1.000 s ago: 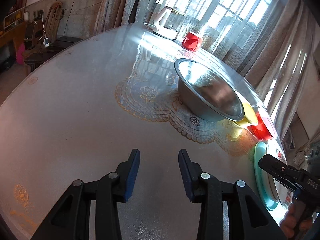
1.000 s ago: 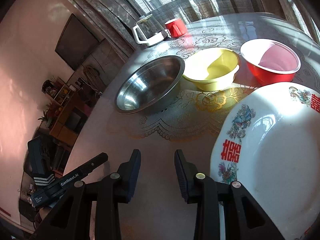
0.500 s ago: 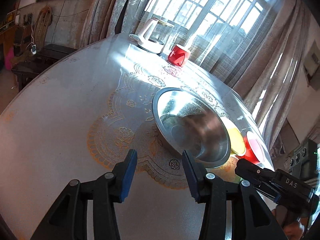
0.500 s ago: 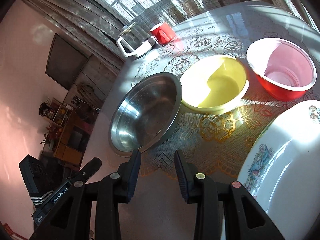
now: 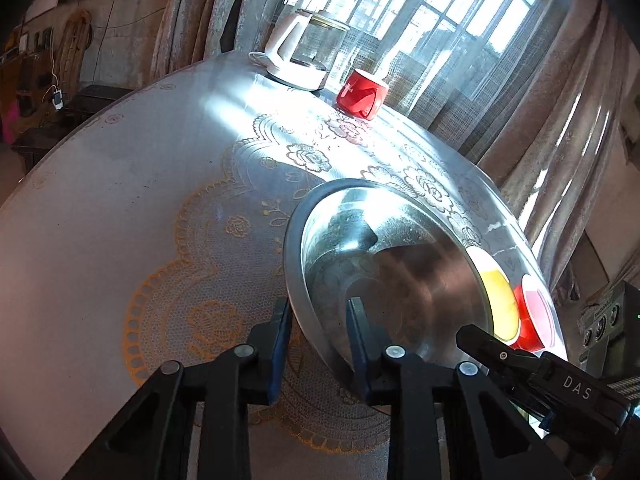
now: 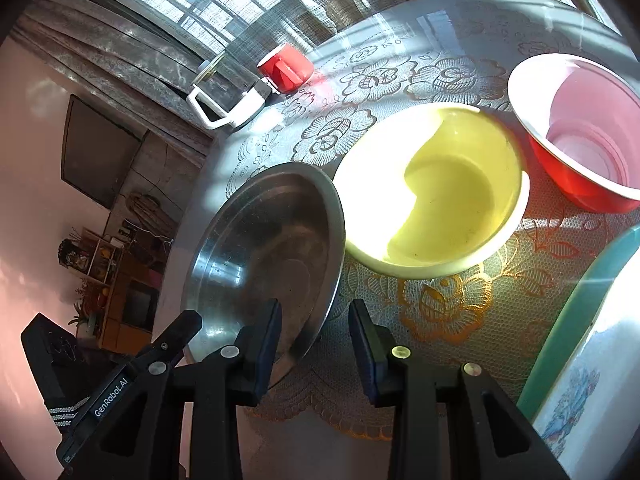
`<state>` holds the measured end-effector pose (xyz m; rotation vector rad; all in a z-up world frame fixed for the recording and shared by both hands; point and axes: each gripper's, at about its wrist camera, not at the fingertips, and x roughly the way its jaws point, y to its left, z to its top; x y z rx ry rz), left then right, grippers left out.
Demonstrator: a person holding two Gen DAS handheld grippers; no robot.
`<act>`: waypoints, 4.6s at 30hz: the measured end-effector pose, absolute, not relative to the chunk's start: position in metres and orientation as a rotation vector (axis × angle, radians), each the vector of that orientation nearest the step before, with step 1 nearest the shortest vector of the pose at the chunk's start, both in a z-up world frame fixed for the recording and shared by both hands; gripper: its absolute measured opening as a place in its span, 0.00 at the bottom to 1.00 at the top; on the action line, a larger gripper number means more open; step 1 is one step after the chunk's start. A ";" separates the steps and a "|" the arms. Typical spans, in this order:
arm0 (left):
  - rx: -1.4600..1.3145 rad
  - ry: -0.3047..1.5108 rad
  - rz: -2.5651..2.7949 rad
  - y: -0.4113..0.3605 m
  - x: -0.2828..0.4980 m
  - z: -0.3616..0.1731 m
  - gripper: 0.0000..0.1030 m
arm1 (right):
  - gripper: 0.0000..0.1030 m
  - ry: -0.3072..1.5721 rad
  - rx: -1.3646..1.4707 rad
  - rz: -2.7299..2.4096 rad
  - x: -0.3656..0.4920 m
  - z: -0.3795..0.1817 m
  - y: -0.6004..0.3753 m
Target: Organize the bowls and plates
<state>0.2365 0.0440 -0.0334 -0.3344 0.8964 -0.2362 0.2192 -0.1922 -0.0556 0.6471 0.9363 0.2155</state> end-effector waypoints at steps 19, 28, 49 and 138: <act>-0.298 0.876 -0.224 0.047 0.196 -0.030 0.26 | 0.23 0.932 0.494 0.248 0.202 -0.053 -0.168; -0.265 0.867 -0.225 0.054 0.163 -0.026 0.27 | 0.23 0.952 0.470 0.298 0.178 -0.054 -0.161; -0.252 0.860 -0.212 0.068 0.093 -0.019 0.28 | 0.23 0.965 0.443 0.395 0.127 -0.050 -0.155; -0.096 0.934 -0.231 -0.007 0.135 -0.004 0.41 | 0.31 0.835 0.653 0.178 0.169 -0.031 -0.274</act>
